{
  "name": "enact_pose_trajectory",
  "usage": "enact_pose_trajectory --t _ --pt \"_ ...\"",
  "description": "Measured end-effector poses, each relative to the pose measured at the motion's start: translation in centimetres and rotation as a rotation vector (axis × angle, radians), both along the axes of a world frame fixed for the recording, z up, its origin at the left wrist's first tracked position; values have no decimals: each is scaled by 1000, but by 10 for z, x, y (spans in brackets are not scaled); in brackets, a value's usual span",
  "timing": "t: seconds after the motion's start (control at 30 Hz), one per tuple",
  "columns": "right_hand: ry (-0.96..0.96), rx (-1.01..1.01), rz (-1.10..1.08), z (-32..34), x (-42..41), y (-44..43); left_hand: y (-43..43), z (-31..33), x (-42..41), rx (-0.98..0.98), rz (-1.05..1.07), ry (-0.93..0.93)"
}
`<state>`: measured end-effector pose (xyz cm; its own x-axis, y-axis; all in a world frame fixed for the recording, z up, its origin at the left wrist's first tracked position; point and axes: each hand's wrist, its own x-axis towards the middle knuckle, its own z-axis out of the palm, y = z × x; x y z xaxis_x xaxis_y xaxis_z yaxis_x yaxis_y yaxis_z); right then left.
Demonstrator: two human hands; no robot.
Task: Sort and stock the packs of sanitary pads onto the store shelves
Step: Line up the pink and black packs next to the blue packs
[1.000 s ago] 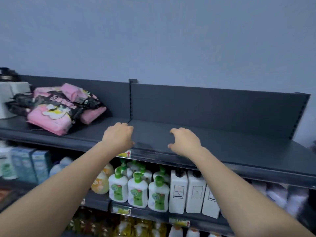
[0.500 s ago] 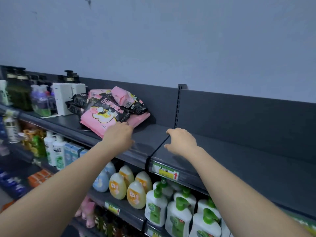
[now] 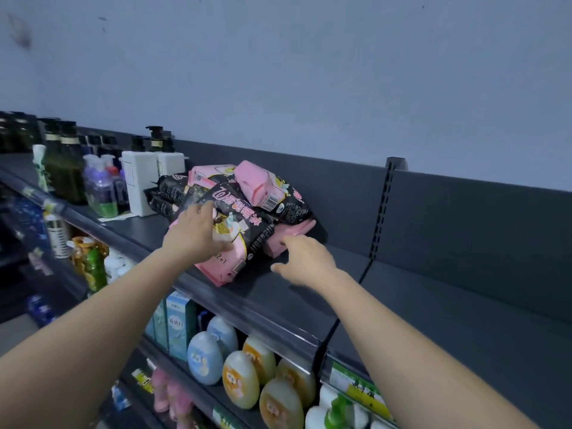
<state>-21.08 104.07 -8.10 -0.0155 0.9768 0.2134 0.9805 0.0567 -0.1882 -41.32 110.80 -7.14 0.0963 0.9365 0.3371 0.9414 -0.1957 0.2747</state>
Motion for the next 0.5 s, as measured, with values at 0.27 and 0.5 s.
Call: enact_pose_trajectory --t 0.27,0.5 --pt "915 -107 77 -15 -30 38 50 3 -34 -308 -146 -506" --pt "1367 -216 27 -7 -4 35 57 24 -34 -624 -404 -668"
